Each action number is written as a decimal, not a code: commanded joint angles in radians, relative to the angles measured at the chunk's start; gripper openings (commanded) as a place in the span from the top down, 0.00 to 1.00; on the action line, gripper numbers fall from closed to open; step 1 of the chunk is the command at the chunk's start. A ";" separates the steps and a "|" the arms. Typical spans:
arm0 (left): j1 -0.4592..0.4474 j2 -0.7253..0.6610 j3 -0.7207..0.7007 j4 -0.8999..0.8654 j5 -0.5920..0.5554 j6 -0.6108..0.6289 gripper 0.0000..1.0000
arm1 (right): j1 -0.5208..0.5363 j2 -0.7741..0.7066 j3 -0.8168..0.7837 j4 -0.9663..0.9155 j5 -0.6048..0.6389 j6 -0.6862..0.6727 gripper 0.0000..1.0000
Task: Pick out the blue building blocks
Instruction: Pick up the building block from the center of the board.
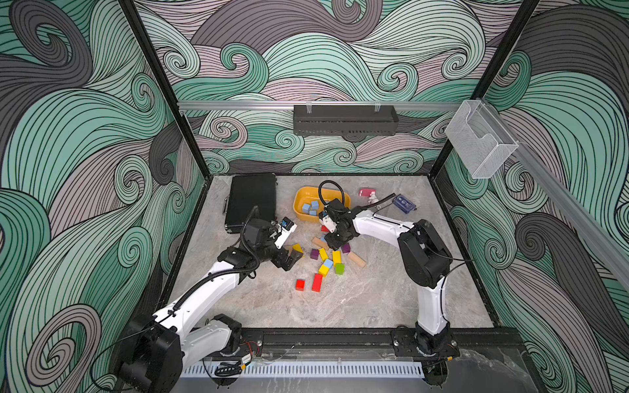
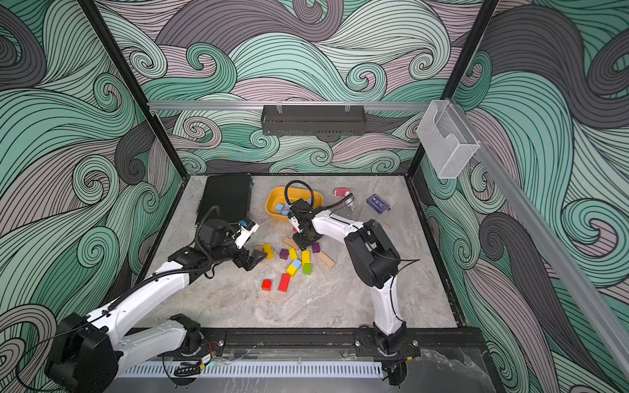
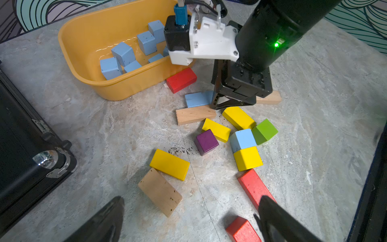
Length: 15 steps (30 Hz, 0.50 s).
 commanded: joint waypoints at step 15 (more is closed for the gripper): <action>-0.004 -0.017 0.024 -0.013 -0.013 0.004 0.02 | -0.006 -0.003 -0.001 -0.009 -0.029 -0.021 0.42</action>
